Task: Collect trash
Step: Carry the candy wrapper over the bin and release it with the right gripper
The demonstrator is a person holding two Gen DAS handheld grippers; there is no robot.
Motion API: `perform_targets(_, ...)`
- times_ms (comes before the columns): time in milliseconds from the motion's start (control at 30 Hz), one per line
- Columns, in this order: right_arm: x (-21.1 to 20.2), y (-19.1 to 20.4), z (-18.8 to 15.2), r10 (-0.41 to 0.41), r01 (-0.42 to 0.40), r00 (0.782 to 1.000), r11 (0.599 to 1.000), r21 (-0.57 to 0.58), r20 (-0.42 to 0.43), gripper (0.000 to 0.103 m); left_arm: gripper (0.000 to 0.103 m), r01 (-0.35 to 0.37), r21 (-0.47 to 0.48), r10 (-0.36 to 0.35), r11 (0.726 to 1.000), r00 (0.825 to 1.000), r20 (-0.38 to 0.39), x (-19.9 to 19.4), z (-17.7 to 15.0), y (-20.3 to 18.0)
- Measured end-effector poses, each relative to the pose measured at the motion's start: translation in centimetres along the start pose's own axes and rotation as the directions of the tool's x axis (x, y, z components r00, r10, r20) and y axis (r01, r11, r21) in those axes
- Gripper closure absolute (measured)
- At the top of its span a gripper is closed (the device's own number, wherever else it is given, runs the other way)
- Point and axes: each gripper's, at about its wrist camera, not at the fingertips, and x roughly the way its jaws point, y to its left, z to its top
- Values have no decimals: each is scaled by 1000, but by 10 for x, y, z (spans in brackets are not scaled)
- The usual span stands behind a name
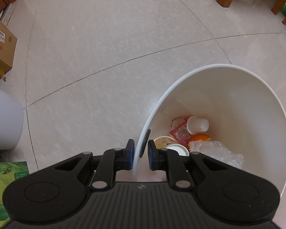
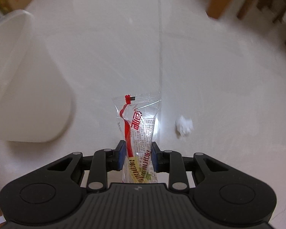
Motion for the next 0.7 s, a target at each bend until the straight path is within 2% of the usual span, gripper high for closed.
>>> perform_targets(167,-65,48,34,92,-81,990,991,-106,110,71,90,6,-2,-6,1000,1000,0,0,-1,0)
perform_targets(267,-82,79,53,153,-127,978,976,-175,145,71,90,15,-7,-15,1000,1000,-1,0,-1,2)
perform_targets(467,-89,127,75,247,-200,954,946,-254,168,71,90,20,-5,-20,1000,1000,0,0,-1,5)
perform_targets(567,-78,137,88,274,-222,946,937,-270,171,70,90,23,-8,-23,1000,1000,0,0,-1,5)
perform_targets(600,-77,142,91,268,-212,946,936,-280,180,67,90,23,-9,-23,1000,1000,-1,0,-1,5)
perform_targets(700,-78,146,91,245,-179,946,941,-287,214,33,90,25,-8,-25,1000,1000,0,0,-2,6)
